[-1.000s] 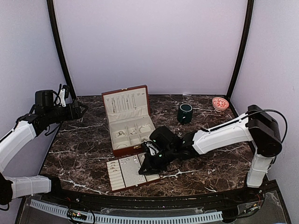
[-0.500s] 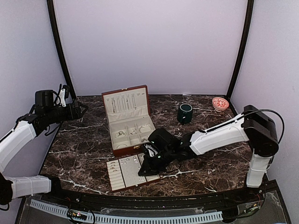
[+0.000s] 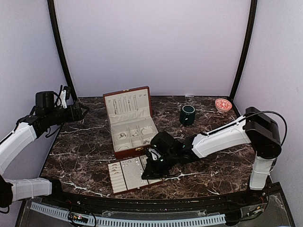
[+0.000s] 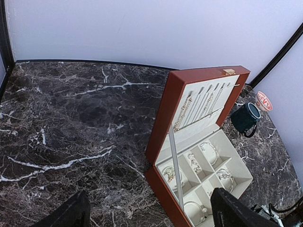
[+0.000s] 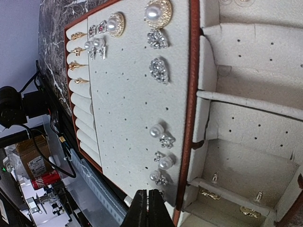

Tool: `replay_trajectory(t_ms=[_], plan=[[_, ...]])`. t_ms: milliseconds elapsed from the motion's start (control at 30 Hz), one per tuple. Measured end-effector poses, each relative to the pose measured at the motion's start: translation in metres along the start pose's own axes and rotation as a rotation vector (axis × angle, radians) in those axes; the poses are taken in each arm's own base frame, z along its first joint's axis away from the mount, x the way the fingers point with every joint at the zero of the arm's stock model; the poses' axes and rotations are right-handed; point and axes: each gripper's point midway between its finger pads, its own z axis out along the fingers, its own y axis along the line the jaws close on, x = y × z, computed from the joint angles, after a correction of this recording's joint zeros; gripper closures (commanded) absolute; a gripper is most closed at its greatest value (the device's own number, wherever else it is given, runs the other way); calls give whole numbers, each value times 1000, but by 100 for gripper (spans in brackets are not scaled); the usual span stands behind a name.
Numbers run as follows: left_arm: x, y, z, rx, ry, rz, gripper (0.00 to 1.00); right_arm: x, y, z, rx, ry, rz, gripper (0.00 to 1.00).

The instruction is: Organize the mixed jewelry

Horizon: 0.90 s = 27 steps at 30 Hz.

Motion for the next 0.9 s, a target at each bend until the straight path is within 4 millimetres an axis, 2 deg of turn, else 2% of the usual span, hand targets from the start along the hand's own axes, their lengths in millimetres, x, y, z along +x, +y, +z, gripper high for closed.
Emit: replay_trajectory(t_ms=[133,233,300,367,433,500,567,633,700,733,833,900], plan=[[0,0,0,0,0,0,9,-2,0,-3,7,-13,-4,91],[0,0,0,0,0,0,9,-8,0,-17,34,-53,-13,86],[0,0,0,-1,-1,0,9,-15,2,-35,54,-96,-21,81],[0,0,0,0,-1,0,9,-28,-1,-61,72,-162,-22,76],[0,0,0,0,-1,0,9,-41,-13,-89,104,-232,0,72],[0,0,0,0,-1,0,9,-50,-37,-116,162,-294,39,70],[1,0,0,0,0,0,9,-55,-76,-143,254,-349,108,68],[1,0,0,-1,1,0,9,-50,-119,-164,362,-375,190,65],[1,1,0,-1,2,-1,9,-37,-158,-181,463,-377,269,64],[1,1,0,-1,2,-1,9,-31,-172,-186,499,-375,296,64],[1,0,0,-1,1,0,9,-7,-208,-201,583,-360,375,64],[1,0,0,-1,1,0,9,6,-224,-207,623,-351,415,64]])
